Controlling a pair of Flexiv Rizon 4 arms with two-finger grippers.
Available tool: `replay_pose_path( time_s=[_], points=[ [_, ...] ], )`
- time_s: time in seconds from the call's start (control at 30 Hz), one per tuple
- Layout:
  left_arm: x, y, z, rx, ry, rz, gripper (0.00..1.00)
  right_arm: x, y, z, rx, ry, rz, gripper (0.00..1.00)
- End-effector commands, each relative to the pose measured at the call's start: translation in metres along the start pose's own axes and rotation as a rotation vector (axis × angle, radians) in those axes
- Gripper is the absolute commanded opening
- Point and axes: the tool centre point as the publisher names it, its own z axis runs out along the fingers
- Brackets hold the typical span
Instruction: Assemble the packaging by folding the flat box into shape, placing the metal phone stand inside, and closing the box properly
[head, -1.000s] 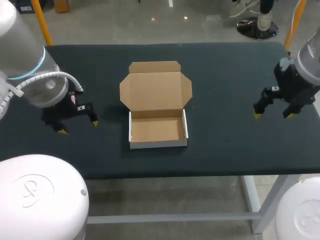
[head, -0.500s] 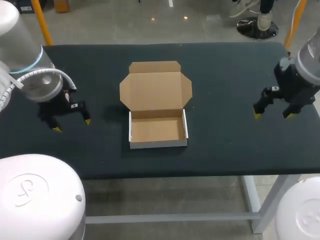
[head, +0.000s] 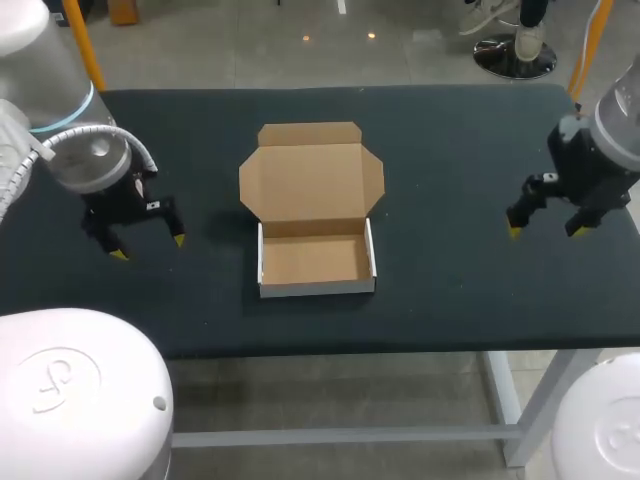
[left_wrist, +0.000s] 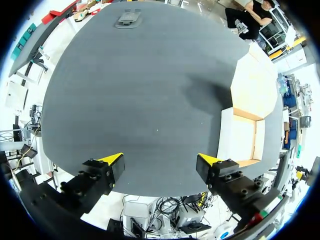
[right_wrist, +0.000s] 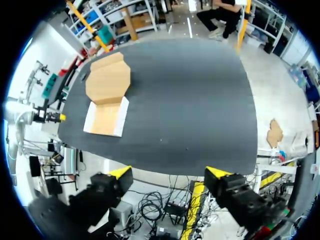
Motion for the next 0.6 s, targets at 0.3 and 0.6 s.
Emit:
replay_pose_path(
  time_s=[0.3,0.6],
  points=[
    [-0.004,-0.009,0.016,0.032,-0.056,0.045,1.0,0.0,0.0,-0.003,0.005,-0.001,0.0,1.0],
    [-0.017,-0.043,0.03,0.059,-0.077,0.074,1.0,0.0,0.0,-0.003,0.005,-0.001,0.0,1.0]
  ],
)
